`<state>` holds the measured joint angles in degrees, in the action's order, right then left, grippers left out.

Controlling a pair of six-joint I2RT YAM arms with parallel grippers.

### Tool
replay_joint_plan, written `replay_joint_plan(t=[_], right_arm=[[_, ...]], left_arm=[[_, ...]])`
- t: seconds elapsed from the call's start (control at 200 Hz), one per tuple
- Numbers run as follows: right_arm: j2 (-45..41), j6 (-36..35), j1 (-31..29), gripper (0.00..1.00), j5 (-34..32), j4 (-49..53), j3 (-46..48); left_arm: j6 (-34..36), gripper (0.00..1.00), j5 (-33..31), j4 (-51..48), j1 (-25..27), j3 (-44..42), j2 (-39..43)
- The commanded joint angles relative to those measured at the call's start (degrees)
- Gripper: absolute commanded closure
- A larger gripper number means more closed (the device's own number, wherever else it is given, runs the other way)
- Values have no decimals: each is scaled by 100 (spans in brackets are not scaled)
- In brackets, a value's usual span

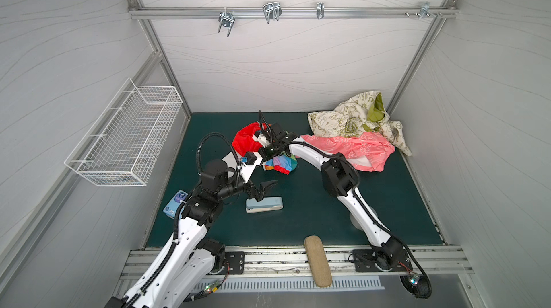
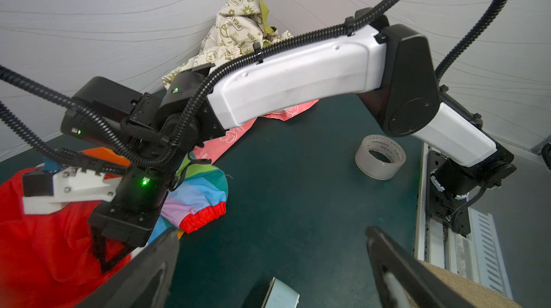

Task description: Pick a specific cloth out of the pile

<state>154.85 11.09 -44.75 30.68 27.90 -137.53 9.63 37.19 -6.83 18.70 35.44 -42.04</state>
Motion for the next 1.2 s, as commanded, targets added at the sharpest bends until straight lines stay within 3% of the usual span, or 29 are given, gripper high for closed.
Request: replay_joint_plan(t=[0.0,0.25,0.435,0.515,0.705,0.815,1.005,1.02,1.045,1.195], right_arm=[[371,753,-76,89,626,-1072,-178],[1042,1771,-73,90,655,-2441,-1064],[1259,1883,-82,79,465,-3006,-1311],[1286,1853,-83,69,542,-3162,-1333],[1183,1564,-81,60,915,-3234,-1280],[685,1530,-77,49,1201,-3414,-658],[-503,1160,-67,20,1460,-3164,643],[-587,1139,-63,17,1471,-3099,708],[-706,1098,-62,2,1461,-2997,831],[-1677,855,-60,1,1317,-2784,1842]], left_arm=[[24,1,-63,320,62,-2,128],[31,1,-84,320,134,29,157],[57,1,-98,323,144,31,136],[70,1,-107,310,143,42,130],[74,1,-150,305,143,33,135],[74,1,-159,305,143,40,145],[78,1,-170,307,203,28,262],[81,1,-181,305,212,21,266],[83,1,-200,305,228,8,289],[91,1,-306,275,328,25,322]])
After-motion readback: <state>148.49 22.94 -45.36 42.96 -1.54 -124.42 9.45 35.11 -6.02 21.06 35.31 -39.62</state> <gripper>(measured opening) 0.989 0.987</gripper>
